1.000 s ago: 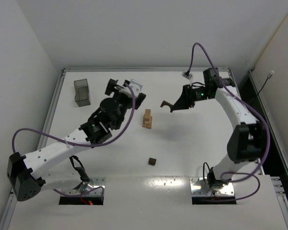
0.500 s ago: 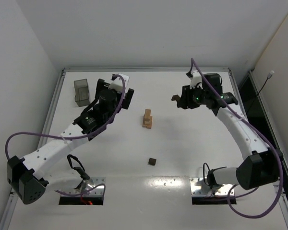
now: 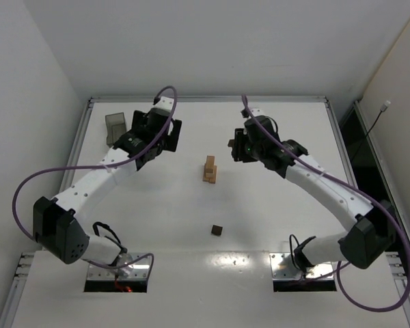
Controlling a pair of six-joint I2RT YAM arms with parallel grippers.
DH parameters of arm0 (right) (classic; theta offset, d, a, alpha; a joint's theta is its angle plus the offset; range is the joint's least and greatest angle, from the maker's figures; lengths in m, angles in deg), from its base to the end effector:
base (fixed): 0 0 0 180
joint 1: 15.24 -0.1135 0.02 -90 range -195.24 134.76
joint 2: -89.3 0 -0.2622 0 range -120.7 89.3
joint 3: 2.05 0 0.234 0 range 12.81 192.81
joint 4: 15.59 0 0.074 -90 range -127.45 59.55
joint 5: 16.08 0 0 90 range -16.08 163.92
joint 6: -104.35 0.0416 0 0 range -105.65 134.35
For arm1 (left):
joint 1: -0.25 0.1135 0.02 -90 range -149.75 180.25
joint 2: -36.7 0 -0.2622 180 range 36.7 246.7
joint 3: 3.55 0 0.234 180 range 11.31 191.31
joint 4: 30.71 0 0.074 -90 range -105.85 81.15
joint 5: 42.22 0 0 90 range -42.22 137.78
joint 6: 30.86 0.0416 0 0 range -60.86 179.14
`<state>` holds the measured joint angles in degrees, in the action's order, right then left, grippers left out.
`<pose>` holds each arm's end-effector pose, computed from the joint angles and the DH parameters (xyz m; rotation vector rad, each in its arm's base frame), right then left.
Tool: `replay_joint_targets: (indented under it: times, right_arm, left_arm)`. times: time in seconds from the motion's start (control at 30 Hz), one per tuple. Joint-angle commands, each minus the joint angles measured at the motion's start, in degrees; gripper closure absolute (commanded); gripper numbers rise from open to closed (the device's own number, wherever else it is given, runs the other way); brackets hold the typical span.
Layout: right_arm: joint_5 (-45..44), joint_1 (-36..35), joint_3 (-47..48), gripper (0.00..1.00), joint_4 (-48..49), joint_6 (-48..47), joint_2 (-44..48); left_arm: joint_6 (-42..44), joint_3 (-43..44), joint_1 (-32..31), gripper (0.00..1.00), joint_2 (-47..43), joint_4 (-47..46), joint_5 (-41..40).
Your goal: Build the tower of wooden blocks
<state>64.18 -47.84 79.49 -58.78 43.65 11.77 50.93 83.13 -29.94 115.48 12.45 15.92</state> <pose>0.2447 0.1481 0.3132 0.0265 2.2720 0.3888 0.2617 -0.1269 0.3397 0.0942 2.0876 0.2053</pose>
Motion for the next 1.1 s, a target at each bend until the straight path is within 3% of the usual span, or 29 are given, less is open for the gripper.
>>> replay_joint_targets:
  times: [0.0, 0.13, 0.4, 0.9, 1.07]
  right_arm:
    - [-8.35, -3.95, 3.28, 1.0, 2.59, 7.61, -4.36]
    - [-16.69, -11.06, 8.02, 1.0, 2.59, 7.61, -11.13]
    - [-26.64, -14.6, 15.06, 1.0, 2.68, 7.42, -20.1]
    - [-28.93, -15.65, 17.52, 1.0, 0.92, 12.79, -24.5]
    - [-24.46, -16.18, 17.52, 1.0, -1.11, 16.66, -25.56]
  left_arm:
    - [-4.61, 3.51, 3.47, 0.0, 1.1, 4.67, 0.92]
    - [-6.65, 6.23, 8.83, 0.0, 3.13, 7.38, 3.9]
    - [-9.46, 6.94, 17.27, 0.0, 3.75, 9.76, 8.47]
    - [-11.13, 5.88, 21.23, 0.0, 5.5, 8.71, 13.39]
    - [-11.66, 5.88, 21.76, 0.0, 6.03, 8.71, 13.93]
